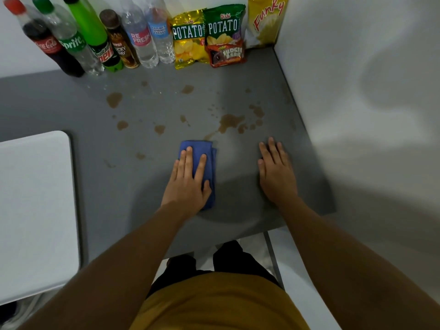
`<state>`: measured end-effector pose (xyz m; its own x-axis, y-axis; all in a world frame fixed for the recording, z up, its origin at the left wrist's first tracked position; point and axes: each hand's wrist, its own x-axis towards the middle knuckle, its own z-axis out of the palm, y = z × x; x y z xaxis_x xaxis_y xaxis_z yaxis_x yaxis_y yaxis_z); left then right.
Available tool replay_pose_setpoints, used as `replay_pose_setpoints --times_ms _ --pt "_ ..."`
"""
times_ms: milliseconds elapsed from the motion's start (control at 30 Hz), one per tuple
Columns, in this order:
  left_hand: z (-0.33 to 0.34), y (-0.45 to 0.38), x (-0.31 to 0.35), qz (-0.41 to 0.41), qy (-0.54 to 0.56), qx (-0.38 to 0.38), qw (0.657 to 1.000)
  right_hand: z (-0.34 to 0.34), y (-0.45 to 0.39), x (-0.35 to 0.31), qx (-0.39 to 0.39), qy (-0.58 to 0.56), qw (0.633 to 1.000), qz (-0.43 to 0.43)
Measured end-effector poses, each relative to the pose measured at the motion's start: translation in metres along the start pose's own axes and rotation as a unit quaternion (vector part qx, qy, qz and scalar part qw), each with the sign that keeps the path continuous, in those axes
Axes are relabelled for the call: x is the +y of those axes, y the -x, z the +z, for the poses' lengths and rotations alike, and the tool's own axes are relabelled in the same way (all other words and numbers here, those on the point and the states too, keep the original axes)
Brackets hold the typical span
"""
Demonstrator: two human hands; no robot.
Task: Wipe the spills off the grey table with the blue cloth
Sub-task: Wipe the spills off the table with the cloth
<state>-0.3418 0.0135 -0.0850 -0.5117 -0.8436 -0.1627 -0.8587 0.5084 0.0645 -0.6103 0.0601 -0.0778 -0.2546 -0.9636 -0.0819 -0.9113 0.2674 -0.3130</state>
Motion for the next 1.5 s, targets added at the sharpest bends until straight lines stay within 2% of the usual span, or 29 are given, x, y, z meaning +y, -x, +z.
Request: replay_pose_setpoints --times_ms 133,267,433,567,700,900,1033,1300,1500 --pt "-0.011 -0.031 -0.003 -0.027 0.016 0.007 0.999 0.000 0.001 0.001 0.001 0.002 1.000 0.001" --pt "-0.016 -0.064 0.021 -0.061 0.043 0.018 0.997 0.001 0.001 0.000 0.006 0.000 1.000 0.000" --pt "-0.011 -0.063 0.038 -0.030 0.047 0.029 0.998 0.002 0.001 0.000 0.009 0.009 1.000 -0.004" --pt "-0.005 -0.027 0.019 0.007 0.041 0.018 0.999 0.002 0.000 0.000 -0.004 0.011 1.000 0.004" --pt "-0.003 -0.008 -0.018 -0.031 0.044 0.032 0.998 0.001 0.000 0.000 0.000 0.015 1.000 0.001" --pt "-0.013 -0.057 -0.035 -0.084 0.068 0.060 0.992 0.003 0.001 -0.001 0.000 0.018 1.000 0.011" --pt "-0.015 -0.083 -0.015 -0.066 0.067 0.036 0.995 0.004 0.001 -0.001 -0.005 0.018 1.000 0.011" --pt "-0.003 -0.036 -0.004 0.007 0.064 0.050 0.997 0.001 -0.001 -0.008 -0.024 0.024 0.999 0.029" --pt "0.008 0.012 -0.038 -0.036 0.082 0.064 0.994 0.005 -0.001 -0.035 -0.037 0.034 0.999 0.008"
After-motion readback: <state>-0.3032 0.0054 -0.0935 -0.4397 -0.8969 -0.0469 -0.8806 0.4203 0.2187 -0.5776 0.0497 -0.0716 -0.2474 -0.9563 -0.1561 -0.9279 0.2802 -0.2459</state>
